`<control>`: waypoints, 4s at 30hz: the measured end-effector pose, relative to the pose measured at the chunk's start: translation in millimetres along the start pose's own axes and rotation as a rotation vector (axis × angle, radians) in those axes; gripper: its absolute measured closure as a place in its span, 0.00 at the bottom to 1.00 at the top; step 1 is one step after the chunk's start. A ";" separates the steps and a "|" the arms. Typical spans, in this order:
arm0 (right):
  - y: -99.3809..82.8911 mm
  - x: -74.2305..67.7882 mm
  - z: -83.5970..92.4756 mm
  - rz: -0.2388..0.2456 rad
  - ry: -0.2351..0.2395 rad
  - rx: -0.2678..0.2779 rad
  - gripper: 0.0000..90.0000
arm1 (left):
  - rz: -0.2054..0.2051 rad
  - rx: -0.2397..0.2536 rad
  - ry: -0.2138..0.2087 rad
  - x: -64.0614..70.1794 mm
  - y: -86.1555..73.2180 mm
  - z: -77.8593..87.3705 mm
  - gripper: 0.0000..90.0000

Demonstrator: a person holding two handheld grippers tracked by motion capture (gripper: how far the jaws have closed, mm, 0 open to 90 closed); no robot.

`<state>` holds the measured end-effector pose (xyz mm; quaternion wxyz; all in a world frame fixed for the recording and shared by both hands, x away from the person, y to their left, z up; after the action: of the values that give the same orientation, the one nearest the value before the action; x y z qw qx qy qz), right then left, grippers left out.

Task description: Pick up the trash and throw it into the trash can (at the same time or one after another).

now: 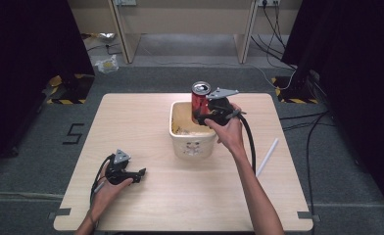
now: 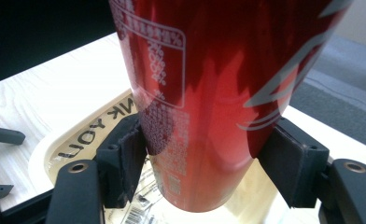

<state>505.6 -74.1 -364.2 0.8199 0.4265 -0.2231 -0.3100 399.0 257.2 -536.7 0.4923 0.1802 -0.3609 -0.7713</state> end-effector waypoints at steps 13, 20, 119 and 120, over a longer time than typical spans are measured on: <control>-1.0 -9.5 -24.5 0.005 0.032 -0.064 0.38 | -0.002 0.002 0.001 -0.1 -0.1 -0.2 0.14; -4.8 -13.2 -34.7 0.007 0.049 -0.103 0.38 | -0.001 0.003 0.000 -0.1 -0.1 -0.3 0.14; -142.3 81.7 98.4 -0.193 -0.279 -0.110 0.34 | 0.002 0.001 -0.001 0.1 0.2 -0.3 0.14; -144.5 82.3 98.6 -0.193 -0.281 -0.113 0.35 | 0.002 0.001 -0.001 0.1 0.2 -0.3 0.14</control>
<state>455.8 -251.1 -423.9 0.7697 0.3517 -0.2760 -0.4558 399.3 256.9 -536.8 0.4927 0.1797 -0.3617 -0.7708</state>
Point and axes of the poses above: each handheld gripper's, and its own axes: z roughly backward along the jaws, y roughly out of its top, x roughly to its right, the point moved 2 cm from there along -z, roughly forward along the jaws, and after that the axes turned 5 degrees about z, right-handed, at the moved point
